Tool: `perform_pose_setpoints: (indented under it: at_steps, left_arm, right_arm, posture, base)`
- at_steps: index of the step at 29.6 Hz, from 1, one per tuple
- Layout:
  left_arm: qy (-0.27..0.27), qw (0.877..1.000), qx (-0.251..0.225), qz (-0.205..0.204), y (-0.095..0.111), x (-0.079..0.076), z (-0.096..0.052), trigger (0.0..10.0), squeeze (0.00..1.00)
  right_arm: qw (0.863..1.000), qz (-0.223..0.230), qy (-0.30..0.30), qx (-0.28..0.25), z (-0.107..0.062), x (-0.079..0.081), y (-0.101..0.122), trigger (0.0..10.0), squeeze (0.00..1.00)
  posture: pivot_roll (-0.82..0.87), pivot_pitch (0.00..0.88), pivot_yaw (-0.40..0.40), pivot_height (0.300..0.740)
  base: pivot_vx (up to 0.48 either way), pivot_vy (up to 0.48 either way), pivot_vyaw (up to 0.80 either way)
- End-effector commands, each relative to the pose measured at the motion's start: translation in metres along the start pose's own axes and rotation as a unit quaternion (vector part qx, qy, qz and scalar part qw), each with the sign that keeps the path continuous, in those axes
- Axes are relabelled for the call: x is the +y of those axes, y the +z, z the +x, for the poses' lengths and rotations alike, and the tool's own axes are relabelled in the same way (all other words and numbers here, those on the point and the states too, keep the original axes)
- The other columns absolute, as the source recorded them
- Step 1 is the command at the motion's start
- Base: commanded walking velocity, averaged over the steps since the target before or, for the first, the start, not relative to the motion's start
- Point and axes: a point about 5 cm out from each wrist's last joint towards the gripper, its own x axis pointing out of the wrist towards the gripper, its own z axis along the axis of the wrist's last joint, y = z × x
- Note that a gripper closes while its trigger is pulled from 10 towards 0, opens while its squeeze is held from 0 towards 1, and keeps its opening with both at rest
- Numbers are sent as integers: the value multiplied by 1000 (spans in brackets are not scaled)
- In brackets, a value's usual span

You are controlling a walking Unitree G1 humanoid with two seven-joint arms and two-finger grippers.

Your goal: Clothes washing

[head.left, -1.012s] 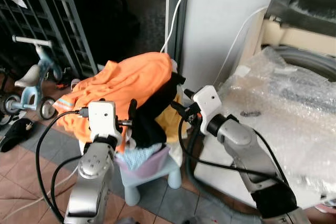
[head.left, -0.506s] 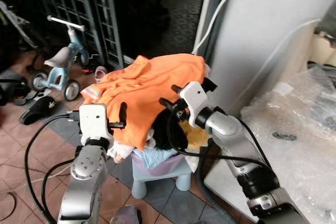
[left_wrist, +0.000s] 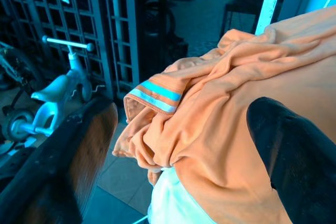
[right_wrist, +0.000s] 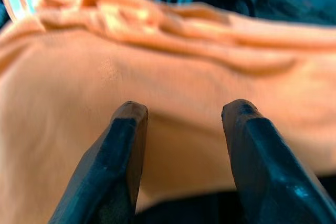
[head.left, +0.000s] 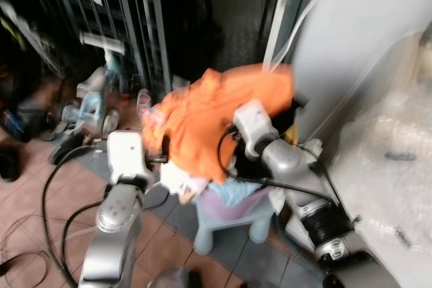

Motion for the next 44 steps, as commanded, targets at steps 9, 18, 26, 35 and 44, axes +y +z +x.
perform_pose_setpoints:
  at_steps: [9, 18, 26, 35, 44]
  left_arm:
    - [4, 1000, -8, 9, 4, 2, 2, 10000, 0]
    - [7, 1000, -7, 8, 3, 1, 2, 10000, 0]
    - [7, 1000, -5, 8, 2, 0, 2, 10000, 0]
    - [16, 1000, -6, 11, 2, 2, 1, 10000, 0]
    - [9, 1000, -13, 6, 3, -3, 6, 10000, 0]
  right_arm:
    - [997, 21, 27, 73, 3, 8, -21, 3137, 0]
    - [998, 19, 14, 56, 5, 8, -18, 0, 0]
    - [999, 20, -4, 46, 11, 7, -12, 0, 0]
    - [991, 60, -101, -69, 12, -20, 25, 0, 0]
    - [948, 47, -243, -202, -13, -102, 91, 0, 0]
  posture:
    - [32, 0, -25, 740]
    - [33, 0, -35, 740]
    - [30, 0, -38, 740]
    - [40, 0, -43, 740]
    - [1, 0, -25, 740]
  base:
    - [0, 0, 0]
    - [0, 0, 0]
    - [0, 0, 0]
    - [0, 0, 0]
    - [0, 0, 0]
